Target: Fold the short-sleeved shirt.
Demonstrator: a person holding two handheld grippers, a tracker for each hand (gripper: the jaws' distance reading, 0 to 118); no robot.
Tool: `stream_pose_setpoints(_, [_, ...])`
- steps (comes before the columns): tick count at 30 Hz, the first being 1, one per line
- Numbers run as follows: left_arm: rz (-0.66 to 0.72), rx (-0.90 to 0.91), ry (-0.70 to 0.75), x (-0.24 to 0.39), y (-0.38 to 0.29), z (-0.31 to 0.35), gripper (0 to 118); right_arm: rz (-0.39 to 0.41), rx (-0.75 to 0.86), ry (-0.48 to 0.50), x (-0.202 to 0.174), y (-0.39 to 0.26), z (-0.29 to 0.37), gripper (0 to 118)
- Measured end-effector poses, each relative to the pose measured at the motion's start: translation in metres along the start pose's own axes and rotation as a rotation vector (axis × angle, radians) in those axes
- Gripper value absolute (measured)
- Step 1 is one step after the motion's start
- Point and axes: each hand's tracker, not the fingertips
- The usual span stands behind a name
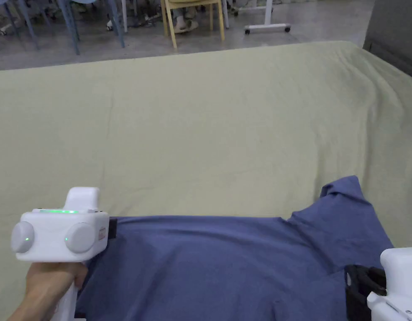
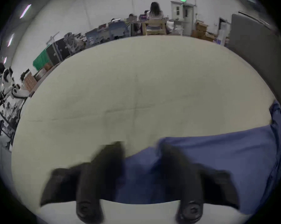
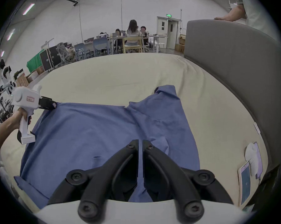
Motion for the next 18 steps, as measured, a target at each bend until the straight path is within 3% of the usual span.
stream_pose_setpoints(1, [-0.05,-0.017,0.013,0.008,-0.001,-0.002,7,0.001,-0.002,0.002,-0.001,0.001,0.001,8])
stream_pose_setpoints(3, [-0.081,-0.009,0.049,0.016,-0.002,0.002,5,-0.006,-0.007,0.006,-0.002,0.003,0.001,8])
stream_pose_setpoints(7, [-0.017,-0.008,0.014,0.008,-0.002,0.007,5,-0.012,-0.016,-0.002,-0.001,0.009,-0.002,12])
stream_pose_setpoints(9, [-0.012,-0.009,0.008,0.009,-0.003,0.008,5,-0.017,-0.048,-0.018,0.0,0.015,-0.011,61])
stream_pose_setpoints(10, [-0.017,-0.009,0.01,0.011,-0.003,0.008,5,-0.019,-0.061,-0.017,0.0,0.019,-0.016,75])
stream_pose_setpoints(11, [-0.029,-0.009,0.012,0.01,-0.002,0.007,5,-0.021,-0.097,-0.017,0.003,0.025,-0.026,75])
stream_pose_setpoints(12, [-0.038,-0.008,0.013,0.011,-0.003,0.007,5,-0.026,-0.087,-0.018,0.005,0.032,-0.03,111])
stream_pose_setpoints(13, [-0.04,-0.007,0.012,0.011,-0.003,0.007,5,-0.022,-0.078,-0.017,0.01,0.041,-0.038,118])
stream_pose_setpoints(18, [-0.046,-0.011,-0.001,0.008,-0.001,0.006,5,-0.007,-0.111,-0.085,0.041,0.086,-0.107,118])
